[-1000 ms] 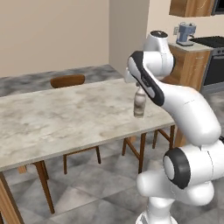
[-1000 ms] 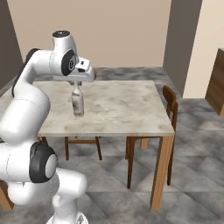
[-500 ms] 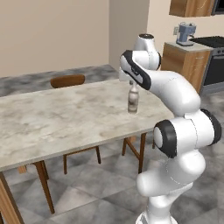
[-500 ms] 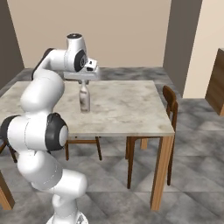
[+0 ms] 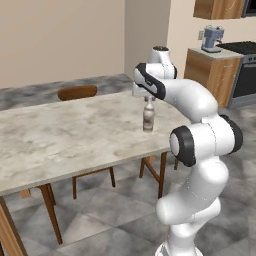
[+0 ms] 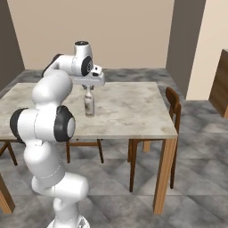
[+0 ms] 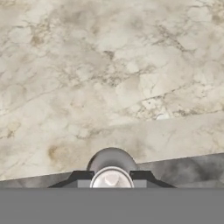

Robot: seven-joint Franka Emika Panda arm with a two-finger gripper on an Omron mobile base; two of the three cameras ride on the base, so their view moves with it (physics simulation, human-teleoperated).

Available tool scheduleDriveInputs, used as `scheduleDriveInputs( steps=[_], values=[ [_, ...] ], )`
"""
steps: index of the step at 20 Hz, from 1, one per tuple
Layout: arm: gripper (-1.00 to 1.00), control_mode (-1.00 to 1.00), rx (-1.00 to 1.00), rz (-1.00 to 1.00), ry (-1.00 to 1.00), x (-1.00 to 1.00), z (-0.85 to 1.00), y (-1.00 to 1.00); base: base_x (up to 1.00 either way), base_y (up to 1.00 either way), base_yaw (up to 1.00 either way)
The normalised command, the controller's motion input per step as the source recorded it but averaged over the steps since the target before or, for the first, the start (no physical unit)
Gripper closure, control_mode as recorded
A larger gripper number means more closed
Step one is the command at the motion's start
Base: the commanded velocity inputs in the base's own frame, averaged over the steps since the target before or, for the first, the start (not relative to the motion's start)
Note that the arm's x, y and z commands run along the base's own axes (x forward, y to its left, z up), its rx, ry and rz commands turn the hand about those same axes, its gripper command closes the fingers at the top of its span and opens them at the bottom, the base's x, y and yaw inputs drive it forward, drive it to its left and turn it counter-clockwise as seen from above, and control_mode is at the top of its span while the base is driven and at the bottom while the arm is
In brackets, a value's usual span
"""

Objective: Move the drinks to the dining counter.

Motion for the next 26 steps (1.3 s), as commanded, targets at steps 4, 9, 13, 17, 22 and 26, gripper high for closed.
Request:
scheduleDriveInputs(
  steps=[4,9,13,17,22,26],
  values=[
    [1.00,-1.00,0.00,0.05,-0.01,0.04,-0.47,0.00,0.00,0.00,0.00],
    [1.00,-1.00,0.00,0.05,0.00,0.14,-0.37,0.00,0.00,0.00,0.00],
    [1.00,-1.00,0.00,0.00,0.00,0.00,0.00,0.00,0.00,0.00,0.00],
    [1.00,-1.00,0.00,0.00,0.00,0.41,-0.01,0.00,0.00,0.00,0.00],
    [1.00,-1.00,0.00,-0.01,0.00,0.65,-0.10,0.00,0.00,0.00,0.00],
    [1.00,-1.00,0.00,0.00,0.01,0.26,-0.03,0.00,0.00,0.00,0.00]
  ],
)
